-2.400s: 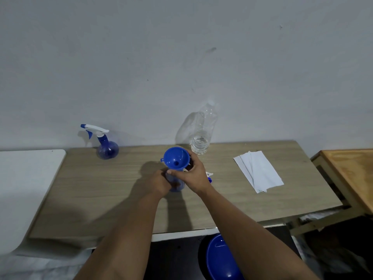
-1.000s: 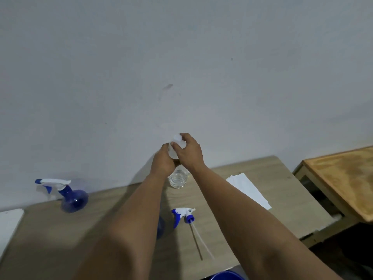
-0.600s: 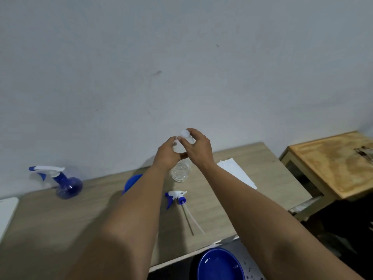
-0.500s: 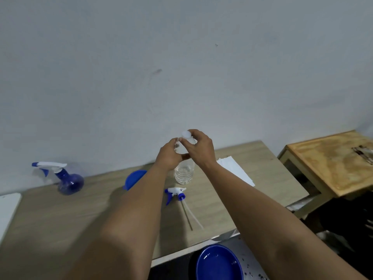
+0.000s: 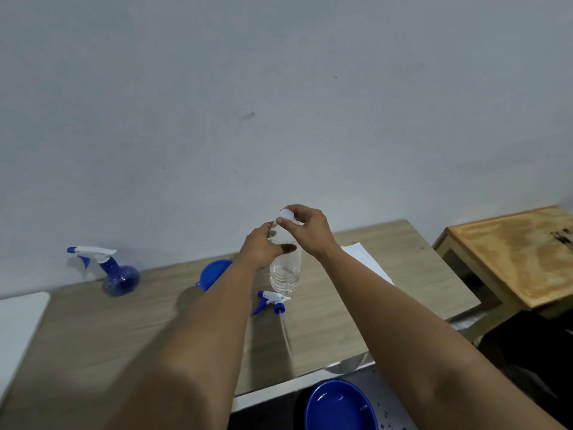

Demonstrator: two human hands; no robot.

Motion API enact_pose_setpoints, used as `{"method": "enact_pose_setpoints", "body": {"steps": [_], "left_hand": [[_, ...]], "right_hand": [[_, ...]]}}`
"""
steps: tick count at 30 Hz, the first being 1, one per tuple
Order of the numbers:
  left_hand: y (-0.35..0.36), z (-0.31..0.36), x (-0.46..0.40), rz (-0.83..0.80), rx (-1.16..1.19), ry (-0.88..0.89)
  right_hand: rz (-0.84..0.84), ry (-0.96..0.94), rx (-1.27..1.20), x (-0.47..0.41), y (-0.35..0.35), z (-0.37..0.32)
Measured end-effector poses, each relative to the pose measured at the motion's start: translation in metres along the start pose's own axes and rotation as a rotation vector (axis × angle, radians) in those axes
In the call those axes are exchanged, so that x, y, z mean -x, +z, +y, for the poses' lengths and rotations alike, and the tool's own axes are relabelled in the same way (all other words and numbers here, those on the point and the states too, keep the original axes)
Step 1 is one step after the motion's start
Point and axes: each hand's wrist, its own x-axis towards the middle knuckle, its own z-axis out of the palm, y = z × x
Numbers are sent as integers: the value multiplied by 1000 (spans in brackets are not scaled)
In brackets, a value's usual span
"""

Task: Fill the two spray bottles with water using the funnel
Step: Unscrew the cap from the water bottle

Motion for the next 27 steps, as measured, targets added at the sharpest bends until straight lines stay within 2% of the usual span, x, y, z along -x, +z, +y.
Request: {"method": "enact_pose_setpoints", "body": {"steps": [2, 7, 10, 13, 17, 22, 27], "left_hand": [[0, -1, -2, 3, 9, 4], [0, -5, -4, -3, 46, -6], [0, -7, -3, 22, 63, -12], [0, -5, -4, 26, 43, -13], [2, -4, -4, 15, 35, -13], [2, -5, -2, 32, 32, -16], [5, -3, -1, 29, 26, -18]], "right_hand": [[-41, -1, -16, -4, -3, 0], [36, 34, -111, -6, 2, 2], [-49, 25, -197, -7, -1, -1], [-104, 44, -185, -8, -3, -3], [-42, 64, -224, -6, -3, -3], [-160, 47, -200, -5, -13, -6], [-108, 47, -198, -5, -13, -2]]}}
